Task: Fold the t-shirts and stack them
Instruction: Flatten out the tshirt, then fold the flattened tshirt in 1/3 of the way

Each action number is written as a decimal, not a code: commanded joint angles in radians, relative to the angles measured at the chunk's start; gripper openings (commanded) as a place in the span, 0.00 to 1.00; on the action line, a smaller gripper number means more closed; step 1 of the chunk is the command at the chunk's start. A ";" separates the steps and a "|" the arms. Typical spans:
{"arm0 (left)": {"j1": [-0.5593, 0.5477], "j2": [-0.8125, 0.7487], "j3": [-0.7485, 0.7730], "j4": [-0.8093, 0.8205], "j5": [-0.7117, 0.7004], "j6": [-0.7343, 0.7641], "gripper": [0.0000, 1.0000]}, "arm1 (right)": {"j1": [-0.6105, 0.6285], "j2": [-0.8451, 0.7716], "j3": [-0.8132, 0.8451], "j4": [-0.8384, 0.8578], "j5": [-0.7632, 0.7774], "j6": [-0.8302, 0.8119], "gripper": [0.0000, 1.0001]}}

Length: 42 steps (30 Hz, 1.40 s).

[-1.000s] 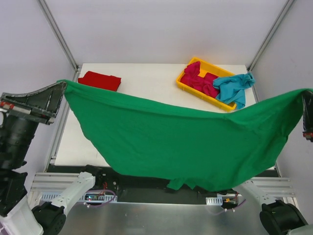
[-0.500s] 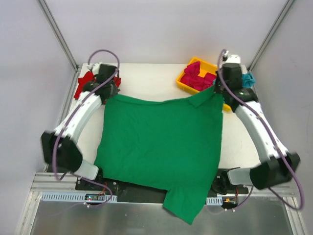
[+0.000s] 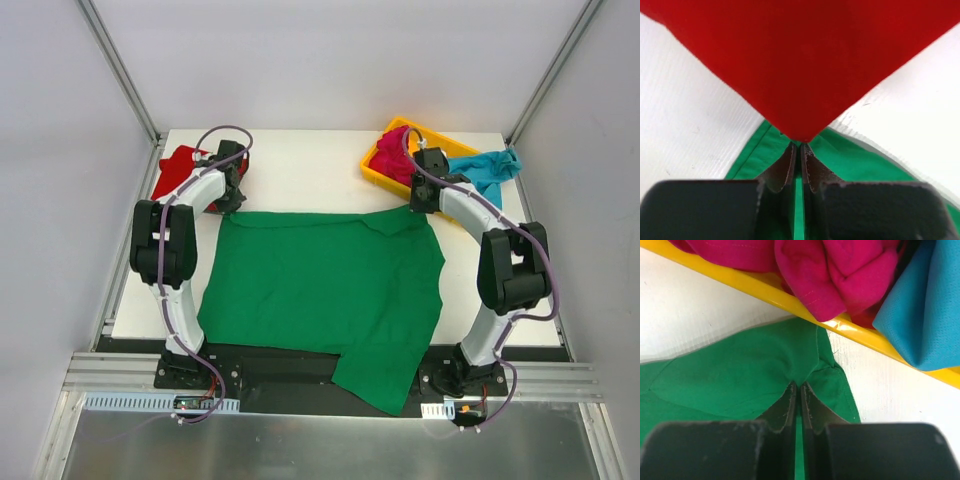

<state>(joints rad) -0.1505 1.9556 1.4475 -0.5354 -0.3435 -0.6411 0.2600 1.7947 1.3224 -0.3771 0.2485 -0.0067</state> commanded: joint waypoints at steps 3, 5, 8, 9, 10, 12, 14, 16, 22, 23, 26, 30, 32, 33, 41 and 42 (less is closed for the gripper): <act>-0.006 -0.082 0.008 0.008 -0.003 0.021 0.00 | -0.004 -0.069 0.046 -0.020 -0.028 0.077 0.05; -0.006 -0.122 -0.030 0.011 -0.008 0.015 0.00 | -0.002 -0.103 0.041 -0.095 -0.043 0.099 0.05; -0.006 -0.196 -0.097 0.012 -0.023 0.009 0.00 | -0.001 -0.171 0.009 -0.195 -0.089 0.146 0.05; -0.006 -0.222 -0.122 0.014 -0.026 0.003 0.00 | -0.001 -0.198 -0.021 -0.204 -0.110 0.155 0.05; -0.004 -0.250 -0.148 0.017 -0.028 0.003 0.00 | -0.001 -0.233 -0.053 -0.209 -0.124 0.169 0.05; -0.004 -0.299 -0.197 0.026 -0.022 0.003 0.00 | -0.001 -0.296 -0.110 -0.226 -0.126 0.191 0.04; -0.004 -0.337 -0.234 0.032 -0.008 0.006 0.00 | -0.001 -0.354 -0.153 -0.252 -0.130 0.209 0.05; -0.004 -0.368 -0.271 0.034 0.018 0.006 0.00 | 0.001 -0.415 -0.198 -0.263 -0.155 0.229 0.05; -0.003 -0.489 -0.386 0.037 0.014 0.003 0.00 | 0.002 -0.569 -0.291 -0.336 -0.178 0.254 0.07; -0.003 -0.510 -0.403 0.038 0.018 0.003 0.00 | 0.007 -0.592 -0.305 -0.344 -0.178 0.260 0.08; -0.004 -0.552 -0.446 0.038 0.038 0.003 0.00 | 0.019 -0.656 -0.365 -0.356 -0.187 0.286 0.09; -0.004 -0.592 -0.490 0.037 0.058 0.014 0.00 | 0.057 -0.753 -0.437 -0.365 -0.176 0.344 0.09; -0.003 -0.609 -0.506 0.037 0.063 0.026 0.00 | 0.085 -0.796 -0.463 -0.381 -0.161 0.376 0.10; -0.003 -0.616 -0.516 0.037 0.067 0.026 0.00 | 0.102 -0.819 -0.476 -0.388 -0.146 0.392 0.10; -0.003 -0.664 -0.555 0.037 0.074 0.038 0.00 | 0.217 -1.009 -0.626 -0.427 -0.012 0.570 0.13; -0.003 -0.663 -0.556 0.037 0.067 0.041 0.00 | 0.225 -1.024 -0.643 -0.425 -0.020 0.579 0.14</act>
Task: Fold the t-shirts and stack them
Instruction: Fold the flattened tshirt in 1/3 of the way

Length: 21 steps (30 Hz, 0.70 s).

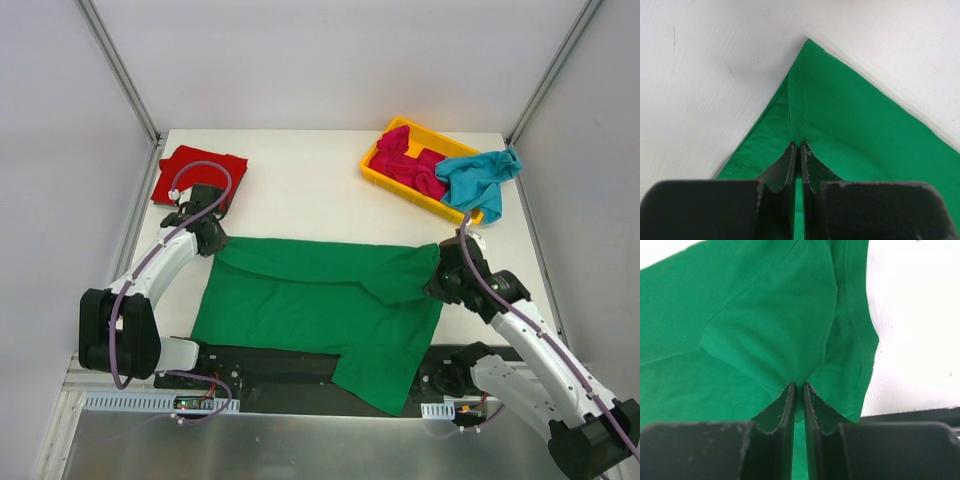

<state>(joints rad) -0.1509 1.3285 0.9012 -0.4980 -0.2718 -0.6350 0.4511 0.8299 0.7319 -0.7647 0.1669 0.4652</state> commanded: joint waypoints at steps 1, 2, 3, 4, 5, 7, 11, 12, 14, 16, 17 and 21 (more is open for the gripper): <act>-0.004 -0.037 -0.012 -0.001 -0.009 0.037 0.00 | 0.041 -0.069 -0.071 -0.038 0.050 0.116 0.15; -0.004 -0.037 -0.015 -0.004 -0.012 0.037 0.00 | 0.046 -0.075 -0.084 -0.035 0.048 0.121 0.15; -0.003 -0.037 -0.016 -0.010 -0.018 0.035 0.00 | 0.047 -0.083 -0.100 -0.033 0.045 0.121 0.15; -0.003 -0.038 -0.022 -0.016 -0.024 0.032 0.00 | 0.047 -0.084 -0.114 -0.035 0.042 0.121 0.16; -0.003 -0.043 -0.027 -0.022 -0.033 0.032 0.00 | 0.050 -0.084 -0.124 -0.033 0.034 0.121 0.19; -0.004 -0.052 -0.039 -0.045 -0.055 0.021 0.00 | 0.052 -0.083 -0.150 -0.028 0.014 0.118 0.24; -0.003 -0.074 -0.070 -0.092 -0.110 -0.020 0.27 | 0.057 -0.098 -0.186 -0.027 -0.006 0.119 0.40; -0.003 -0.083 -0.077 -0.100 -0.128 -0.031 0.34 | 0.058 -0.109 -0.187 -0.027 -0.006 0.119 0.48; -0.003 -0.104 -0.079 -0.111 -0.168 -0.046 0.57 | 0.058 -0.135 -0.183 -0.025 0.012 0.116 0.56; -0.003 -0.129 -0.067 -0.128 -0.178 -0.054 0.73 | 0.058 -0.167 -0.175 -0.019 0.051 0.102 0.66; -0.003 -0.146 -0.061 -0.131 -0.167 -0.055 0.82 | 0.057 -0.182 -0.169 -0.007 0.063 0.087 0.79; -0.004 -0.190 -0.033 -0.123 -0.068 -0.055 0.99 | 0.057 -0.180 -0.150 0.115 0.013 -0.020 0.96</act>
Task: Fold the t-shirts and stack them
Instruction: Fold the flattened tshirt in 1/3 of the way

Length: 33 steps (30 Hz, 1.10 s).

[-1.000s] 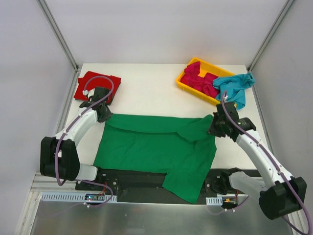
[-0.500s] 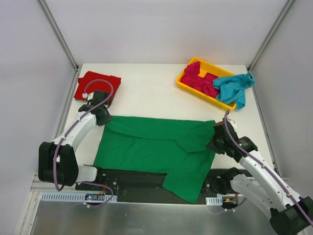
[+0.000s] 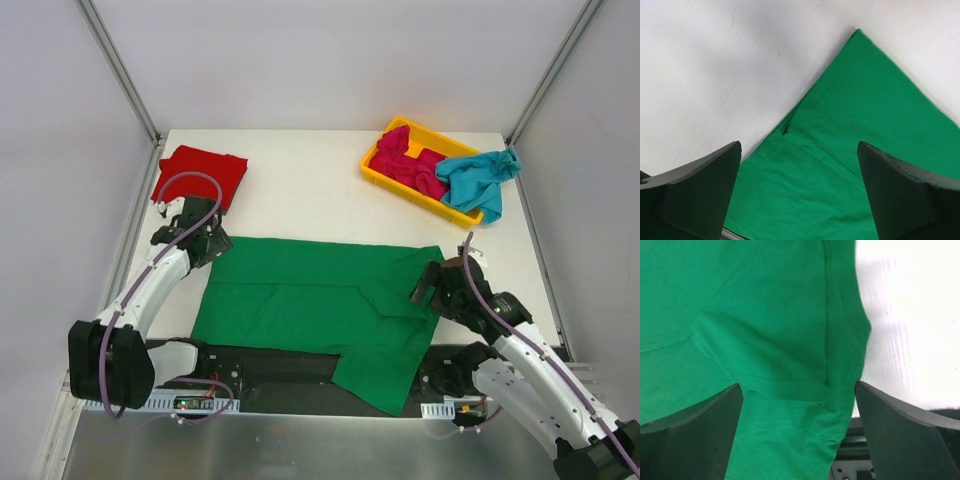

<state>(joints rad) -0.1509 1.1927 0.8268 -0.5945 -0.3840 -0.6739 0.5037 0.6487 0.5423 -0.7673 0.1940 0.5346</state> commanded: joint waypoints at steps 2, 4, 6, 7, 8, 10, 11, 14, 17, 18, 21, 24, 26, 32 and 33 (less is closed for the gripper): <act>-0.006 -0.048 0.049 0.004 0.143 -0.004 0.99 | 0.004 0.060 0.039 0.218 -0.069 -0.136 0.96; -0.006 -0.029 0.035 0.068 0.253 0.028 0.99 | 0.002 0.148 0.059 0.282 -0.099 -0.171 0.96; -0.006 -0.001 0.018 0.120 0.335 0.039 0.99 | -0.001 0.260 0.108 0.313 -0.079 -0.218 0.96; -0.006 0.014 0.006 0.148 0.359 0.042 0.99 | -0.008 0.326 0.132 0.316 -0.068 -0.228 0.96; -0.006 0.031 -0.005 0.174 0.370 0.040 0.99 | -0.025 0.385 0.162 0.319 -0.061 -0.228 0.96; -0.006 0.086 -0.015 0.209 0.375 0.042 0.99 | -0.062 0.516 0.214 0.324 -0.088 -0.214 0.96; -0.006 0.114 -0.011 0.213 0.381 0.040 0.99 | -0.079 0.567 0.229 0.339 -0.106 -0.219 0.96; -0.004 0.197 -0.009 0.248 0.382 0.037 0.99 | -0.116 0.710 0.263 0.372 -0.090 -0.235 0.96; 0.001 0.267 0.000 0.260 0.382 0.025 0.99 | -0.165 0.817 0.288 0.379 -0.087 -0.251 0.96; 0.004 0.287 0.001 0.265 0.382 0.020 0.99 | -0.183 0.847 0.298 0.381 -0.093 -0.260 0.96; 0.014 0.358 0.026 0.272 0.382 0.016 0.99 | -0.238 0.936 0.335 0.384 -0.139 -0.297 0.96; 0.031 0.425 0.067 0.272 0.410 0.011 0.99 | -0.264 1.000 0.387 0.390 -0.165 -0.350 0.96; 0.040 0.465 0.098 0.271 0.408 0.014 0.99 | -0.278 1.025 0.410 0.407 -0.151 -0.366 0.96; 0.051 0.564 0.218 0.254 0.430 0.019 0.99 | -0.359 1.118 0.510 0.424 -0.183 -0.390 0.96; 0.051 0.577 0.233 0.252 0.436 0.019 0.99 | -0.366 1.128 0.519 0.430 -0.224 -0.401 0.96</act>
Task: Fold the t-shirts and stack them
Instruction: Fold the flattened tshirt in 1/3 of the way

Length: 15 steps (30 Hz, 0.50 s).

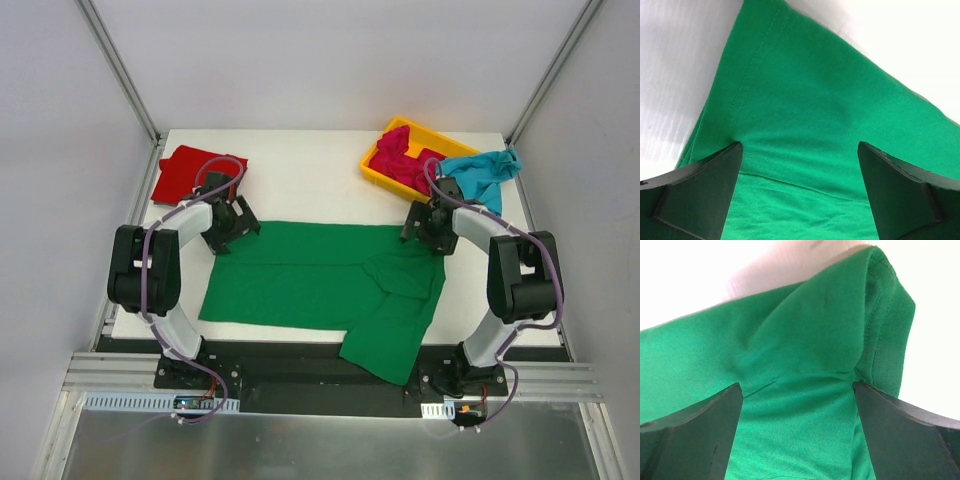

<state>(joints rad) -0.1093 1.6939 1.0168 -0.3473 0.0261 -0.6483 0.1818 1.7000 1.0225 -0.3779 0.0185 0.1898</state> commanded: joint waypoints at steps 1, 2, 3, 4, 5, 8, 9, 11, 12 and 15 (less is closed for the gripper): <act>0.010 0.087 0.057 0.004 0.028 -0.007 0.99 | -0.048 0.081 0.050 0.048 -0.052 -0.065 0.96; 0.010 0.096 0.069 0.001 0.028 -0.007 0.99 | -0.047 0.084 0.062 0.051 -0.051 -0.073 0.96; 0.010 0.102 0.081 -0.002 0.025 -0.007 0.99 | -0.048 0.081 0.074 0.053 -0.051 -0.084 0.96; 0.010 0.104 0.094 -0.004 0.023 -0.008 0.99 | -0.047 0.076 0.083 0.053 -0.043 -0.085 0.96; 0.010 0.102 0.101 -0.010 0.023 -0.008 0.99 | -0.047 0.067 0.088 0.050 -0.037 -0.079 0.96; 0.010 0.058 0.112 -0.027 0.029 -0.005 0.99 | -0.048 0.008 0.074 0.051 -0.052 -0.081 0.96; 0.010 0.026 0.106 -0.028 0.026 -0.001 0.99 | -0.047 -0.026 0.067 0.044 -0.054 -0.085 0.96; 0.008 -0.046 0.082 -0.038 0.006 0.007 0.99 | -0.044 -0.106 0.047 0.005 -0.051 -0.102 0.96; 0.008 -0.092 0.051 -0.054 -0.014 0.003 0.99 | -0.042 -0.176 0.028 -0.015 -0.051 -0.116 0.96; 0.010 -0.274 -0.067 -0.090 -0.087 -0.040 0.99 | -0.038 -0.357 -0.088 -0.047 -0.066 -0.119 0.96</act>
<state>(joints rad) -0.1093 1.6531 1.0557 -0.3614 0.0349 -0.6476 0.1410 1.5974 1.0290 -0.3687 -0.0280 0.1055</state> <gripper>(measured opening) 0.990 0.960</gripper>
